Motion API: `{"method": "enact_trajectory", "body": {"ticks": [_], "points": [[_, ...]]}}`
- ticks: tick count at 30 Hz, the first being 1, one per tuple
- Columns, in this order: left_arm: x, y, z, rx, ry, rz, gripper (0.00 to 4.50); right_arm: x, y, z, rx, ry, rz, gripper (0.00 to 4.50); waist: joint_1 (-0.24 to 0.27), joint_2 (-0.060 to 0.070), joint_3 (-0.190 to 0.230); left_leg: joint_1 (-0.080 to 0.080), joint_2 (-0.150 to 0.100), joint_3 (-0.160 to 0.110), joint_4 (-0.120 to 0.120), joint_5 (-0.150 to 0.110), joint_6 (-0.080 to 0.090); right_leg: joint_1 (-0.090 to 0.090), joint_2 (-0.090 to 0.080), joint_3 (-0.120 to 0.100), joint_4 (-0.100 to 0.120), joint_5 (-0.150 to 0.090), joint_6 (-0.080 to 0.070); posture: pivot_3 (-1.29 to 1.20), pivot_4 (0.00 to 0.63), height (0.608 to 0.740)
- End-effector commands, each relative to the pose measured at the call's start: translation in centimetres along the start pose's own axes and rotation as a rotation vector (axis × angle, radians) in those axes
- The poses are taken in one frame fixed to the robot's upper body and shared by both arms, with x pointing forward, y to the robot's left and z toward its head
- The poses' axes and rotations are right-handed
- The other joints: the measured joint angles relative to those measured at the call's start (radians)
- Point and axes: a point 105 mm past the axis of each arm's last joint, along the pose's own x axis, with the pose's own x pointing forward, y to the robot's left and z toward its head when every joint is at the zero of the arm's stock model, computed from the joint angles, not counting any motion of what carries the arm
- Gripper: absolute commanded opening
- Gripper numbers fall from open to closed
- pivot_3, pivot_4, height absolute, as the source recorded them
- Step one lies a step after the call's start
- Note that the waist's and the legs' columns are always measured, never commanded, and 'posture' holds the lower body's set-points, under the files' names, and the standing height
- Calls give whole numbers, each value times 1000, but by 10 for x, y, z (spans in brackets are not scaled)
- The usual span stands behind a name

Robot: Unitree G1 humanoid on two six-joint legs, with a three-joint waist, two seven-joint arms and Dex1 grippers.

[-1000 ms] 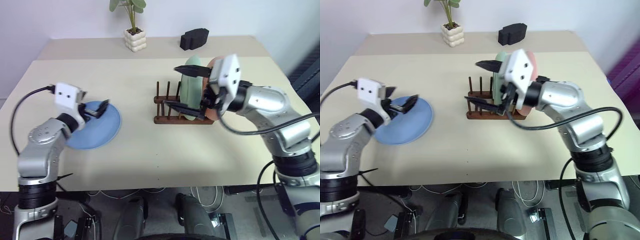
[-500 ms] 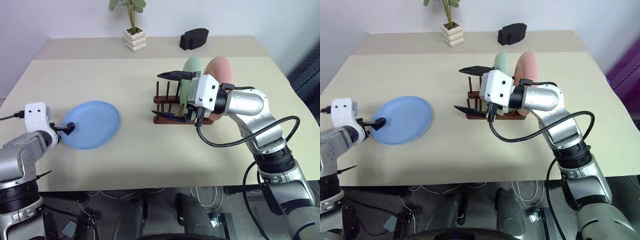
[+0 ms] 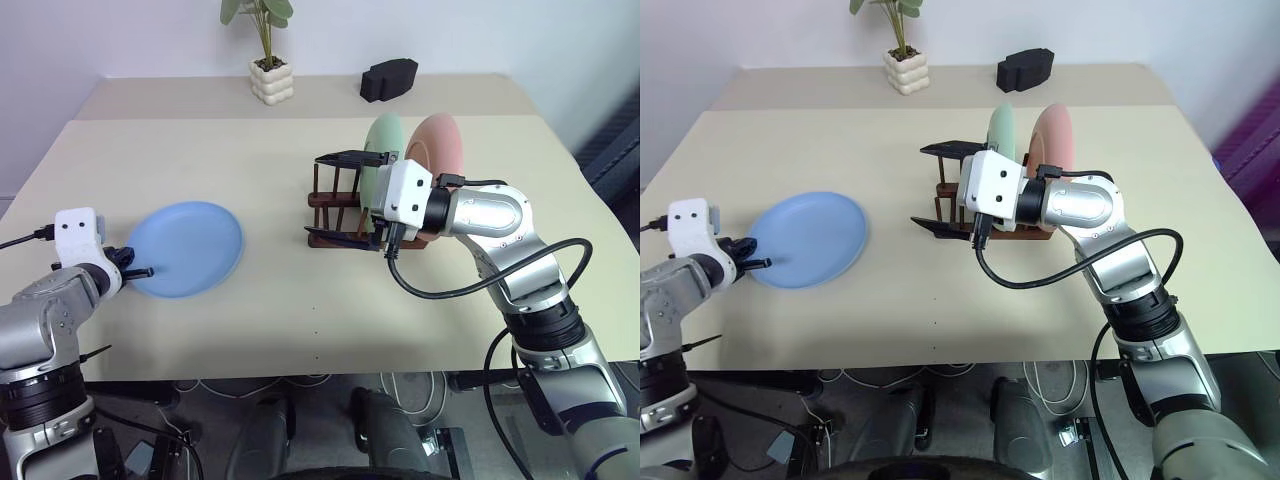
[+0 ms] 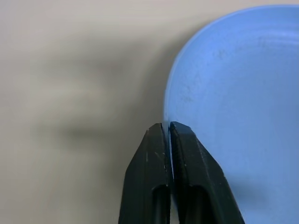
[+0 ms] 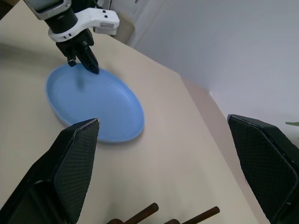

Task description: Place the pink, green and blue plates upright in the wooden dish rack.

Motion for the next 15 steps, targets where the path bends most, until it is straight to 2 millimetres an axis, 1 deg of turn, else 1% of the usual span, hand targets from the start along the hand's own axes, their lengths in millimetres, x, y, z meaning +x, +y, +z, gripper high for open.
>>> {"method": "enact_trajectory", "body": {"ticks": [1,2,4,6,9,10,12,15], "points": [[-19,-13,76,48,-341,-6,62,4,-10,6,-78,4,-42,4500,1,-1,0,0,0,0,0,0,0,0,0,0,0,0,0,0,150,736],[-25,-18,95,50,-415,-2,62,6,-12,5,-90,11,-52,4500,1,-1,0,-1,0,0,0,0,-1,-1,0,0,0,0,0,0,150,736],[-38,-36,134,58,-546,-24,62,12,-18,7,-118,11,-84,4500,0,-2,0,-2,0,0,0,1,-1,-2,0,0,0,2,1,0,150,736],[-46,-55,156,114,-607,-44,62,19,-21,9,-157,9,-103,4500,-2,-2,0,-3,-1,0,0,1,-2,-2,0,-1,0,3,2,0,150,736],[-54,-79,176,136,-662,-74,62,29,-19,9,-230,15,-105,4500,-5,-1,0,-3,-2,0,-1,1,-2,-3,0,0,-1,3,3,0,150,736],[-56,-85,181,141,-676,-85,62,31,-18,9,-252,18,-103,4500,-6,-1,0,-3,-2,1,-1,1,-2,-3,0,0,0,4,6,0,150,736],[-59,-96,186,184,-692,-101,62,36,-18,8,-308,28,-109,4500,-8,-1,0,-3,-2,0,-1,1,-2,-3,1,0,0,4,6,0,150,736],[-61,-108,189,225,-696,-127,62,42,-17,9,-359,26,-119,4500,-8,-1,0,-3,-2,0,-1,1,-2,-4,1,0,0,4,6,0,150,736]]}}
